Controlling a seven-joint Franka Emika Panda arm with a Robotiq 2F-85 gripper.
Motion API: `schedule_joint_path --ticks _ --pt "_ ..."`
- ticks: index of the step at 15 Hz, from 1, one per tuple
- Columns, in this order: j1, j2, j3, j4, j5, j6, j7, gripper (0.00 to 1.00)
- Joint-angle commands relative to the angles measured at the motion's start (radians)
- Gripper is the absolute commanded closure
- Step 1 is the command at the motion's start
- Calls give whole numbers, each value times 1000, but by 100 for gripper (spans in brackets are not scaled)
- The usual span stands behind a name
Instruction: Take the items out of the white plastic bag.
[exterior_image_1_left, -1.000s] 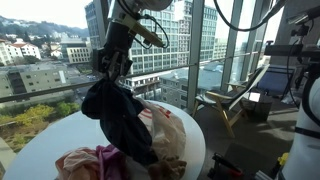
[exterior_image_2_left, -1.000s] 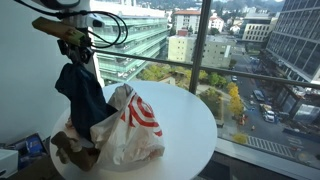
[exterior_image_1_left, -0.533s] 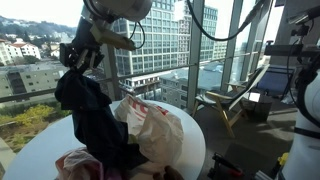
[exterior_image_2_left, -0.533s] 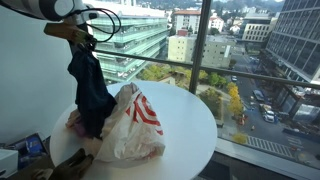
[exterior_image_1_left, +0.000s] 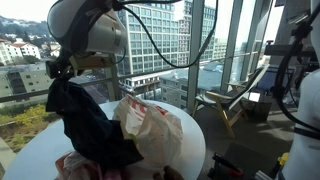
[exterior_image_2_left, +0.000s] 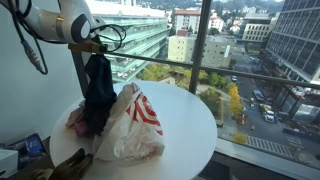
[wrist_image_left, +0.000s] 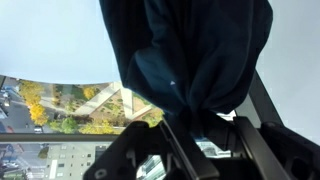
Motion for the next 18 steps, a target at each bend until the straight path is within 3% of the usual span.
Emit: schedule_joint_path --ticks 1,5,8,9,10,12,13,18 --pt "81 115 -71 148 -71 123 130 96" --pt "171 188 -181 234 -118 165 202 96" --pt "206 230 -241 252 -110 116 233 95" --pt "215 234 -258 240 -108 93 238 86" --pt "216 229 -261 219 -101 58 238 60" --pt "192 201 -229 177 -82 23 213 54" --pt "164 174 -196 152 -94 -7 219 45" --pt "133 -24 -180 -30 -113 -270 234 8"
